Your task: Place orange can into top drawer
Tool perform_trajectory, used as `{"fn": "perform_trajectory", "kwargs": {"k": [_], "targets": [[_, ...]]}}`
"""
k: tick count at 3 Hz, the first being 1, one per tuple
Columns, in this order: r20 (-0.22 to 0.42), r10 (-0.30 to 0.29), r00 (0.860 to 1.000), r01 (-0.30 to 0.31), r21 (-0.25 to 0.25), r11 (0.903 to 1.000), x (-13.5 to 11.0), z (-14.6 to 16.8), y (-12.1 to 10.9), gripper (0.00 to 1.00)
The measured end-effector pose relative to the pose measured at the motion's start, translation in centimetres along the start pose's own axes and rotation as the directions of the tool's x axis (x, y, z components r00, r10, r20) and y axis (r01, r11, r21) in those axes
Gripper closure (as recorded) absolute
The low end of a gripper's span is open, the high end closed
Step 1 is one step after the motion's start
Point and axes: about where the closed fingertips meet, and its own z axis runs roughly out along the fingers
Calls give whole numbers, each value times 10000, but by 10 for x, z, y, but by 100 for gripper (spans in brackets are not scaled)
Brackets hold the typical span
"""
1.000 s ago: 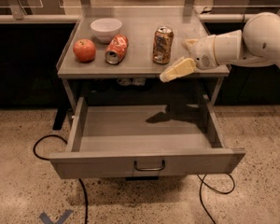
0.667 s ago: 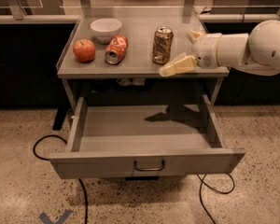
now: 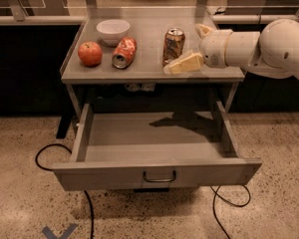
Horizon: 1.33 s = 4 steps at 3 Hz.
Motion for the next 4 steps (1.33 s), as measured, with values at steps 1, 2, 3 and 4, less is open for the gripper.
{"fn": "perform_trajectory", "kwargs": {"k": [1,2,3,4], "targets": [[-151,-135,9998,139,281,9995,9,28,-9,0],[11,-242,9997,240,1074,9939,6,74,-36,0],[10,-242,9997,240,1072,9940,6,74,-36,0],[10,-242,9997,239,1071,9940,6,74,-36,18]]}}
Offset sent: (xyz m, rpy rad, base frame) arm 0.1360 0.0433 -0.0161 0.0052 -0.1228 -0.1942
